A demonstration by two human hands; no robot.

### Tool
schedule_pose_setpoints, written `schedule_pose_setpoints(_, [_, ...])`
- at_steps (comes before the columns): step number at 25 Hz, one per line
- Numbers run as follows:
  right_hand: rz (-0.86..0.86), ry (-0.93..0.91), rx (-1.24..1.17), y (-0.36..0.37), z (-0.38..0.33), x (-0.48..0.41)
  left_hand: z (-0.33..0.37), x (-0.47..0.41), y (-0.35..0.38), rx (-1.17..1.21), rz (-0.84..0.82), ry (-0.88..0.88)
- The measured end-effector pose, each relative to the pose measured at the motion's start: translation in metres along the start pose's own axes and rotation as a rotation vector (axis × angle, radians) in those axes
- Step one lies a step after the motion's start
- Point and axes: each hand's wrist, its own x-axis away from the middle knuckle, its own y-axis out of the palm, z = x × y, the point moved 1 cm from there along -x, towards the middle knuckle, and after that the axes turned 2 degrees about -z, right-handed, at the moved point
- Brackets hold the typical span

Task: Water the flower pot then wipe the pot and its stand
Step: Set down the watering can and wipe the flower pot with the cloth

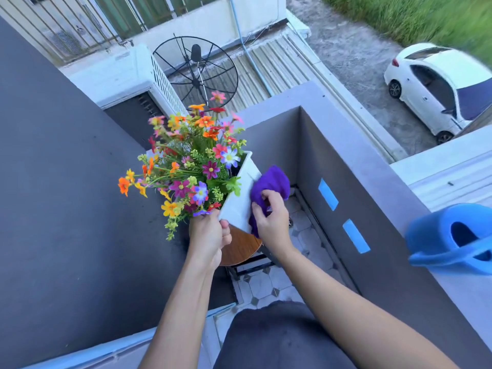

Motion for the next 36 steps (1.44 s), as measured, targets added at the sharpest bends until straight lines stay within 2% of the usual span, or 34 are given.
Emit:
schedule_pose_setpoints(6, [-0.228,-0.198,0.008,0.006,-0.013,0.036,0.007,-0.007,-0.002,0.003,0.035,0.012])
schedule_pose_setpoints(8, [-0.253,-0.209,0.036,0.008,-0.011,0.043,0.005,-0.008,-0.003,-0.007,0.029,-0.001])
schedule_pose_setpoints(10, [-0.171,-0.14,0.027,0.01,-0.008,0.037,0.003,-0.007,-0.003,-0.03,0.022,-0.009])
schedule_pose_setpoints(14, [0.141,0.211,-0.198,0.0,-0.009,-0.004,-0.005,-0.007,-0.005,-0.089,0.041,-0.017])
schedule_pose_setpoints(17, [0.181,0.265,-0.252,-0.012,-0.016,-0.025,-0.015,-0.006,-0.006,-0.131,0.028,-0.033])
schedule_pose_setpoints(25, [0.071,0.172,-0.276,-0.017,-0.031,-0.013,-0.018,-0.001,0.005,-0.208,-0.014,-0.013])
schedule_pose_setpoints(32, [-0.252,-0.29,-0.052,0.004,-0.031,0.034,0.01,-0.016,-0.001,-0.2,0.012,0.084])
schedule_pose_setpoints(34, [-0.347,-0.335,0.031,0.005,-0.018,0.044,0.014,-0.012,-0.003,-0.193,0.006,0.082])
schedule_pose_setpoints(36, [-0.361,-0.301,0.085,0.006,-0.004,0.053,0.014,-0.009,-0.005,-0.188,0.018,0.078])
